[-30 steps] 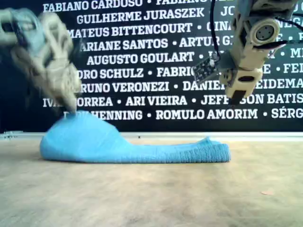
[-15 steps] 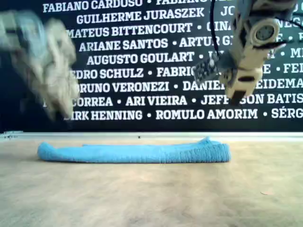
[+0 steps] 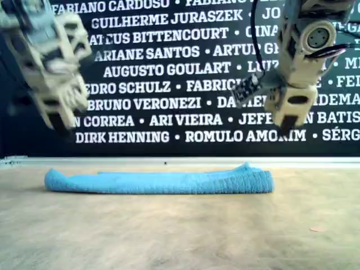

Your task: Fold a cloth

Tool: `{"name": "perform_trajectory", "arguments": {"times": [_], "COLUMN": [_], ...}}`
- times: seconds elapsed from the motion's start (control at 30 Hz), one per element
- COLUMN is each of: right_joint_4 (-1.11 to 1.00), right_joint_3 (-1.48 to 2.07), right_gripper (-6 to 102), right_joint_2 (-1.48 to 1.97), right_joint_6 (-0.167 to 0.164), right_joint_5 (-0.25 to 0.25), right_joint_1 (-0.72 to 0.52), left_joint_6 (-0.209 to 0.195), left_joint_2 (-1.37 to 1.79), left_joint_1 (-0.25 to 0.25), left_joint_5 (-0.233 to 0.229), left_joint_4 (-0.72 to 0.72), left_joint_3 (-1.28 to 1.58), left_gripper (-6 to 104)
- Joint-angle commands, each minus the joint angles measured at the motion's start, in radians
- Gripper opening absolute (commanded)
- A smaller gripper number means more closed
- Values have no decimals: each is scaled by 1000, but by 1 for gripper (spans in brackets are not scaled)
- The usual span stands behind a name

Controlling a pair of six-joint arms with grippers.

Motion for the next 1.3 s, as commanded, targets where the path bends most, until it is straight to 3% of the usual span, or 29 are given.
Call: {"name": "perform_trajectory", "arguments": {"times": [0.0,0.07,0.17,0.23,0.3,0.4,0.6,0.93,1.1,1.23,1.27], "right_joint_4": [110,140,153,153,153,138,23,-706,-936,-979,-979], "right_joint_3": [2,72,198,308,425,621,1068,1812,1988,2069,2089], "right_gripper": [69,69,69,68,68,69,69,68,68,68,68], "right_joint_2": [301,445,704,848,985,1183,1517,1781,1822,1822,1822], "right_joint_6": [-40,-55,-57,-57,-57,-57,-58,-60,-58,-57,-43], "right_joint_5": [-11,-11,-11,-11,-9,-6,-9,6,6,8,6], "right_joint_1": [0,-3,-8,3,8,5,2,-8,-8,-8,-8], "left_joint_6": [-3,-9,-15,-41,-94,-149,-146,-140,-138,-129,-123], "left_joint_2": [284,431,653,822,1008,1296,1715,1744,1744,1743,1743], "left_joint_1": [-2,-21,-69,-115,-156,-156,-167,-153,-153,-153,-153], "left_joint_5": [-83,-153,-209,-215,-215,-215,-206,-216,-216,-216,-216], "left_joint_4": [44,46,49,51,49,40,-25,-831,-1072,-1246,-1295], "left_joint_3": [-63,-40,57,213,443,850,1489,2276,2485,2615,2649], "left_gripper": [100,100,100,99,99,100,100,100,100,100,100]}}
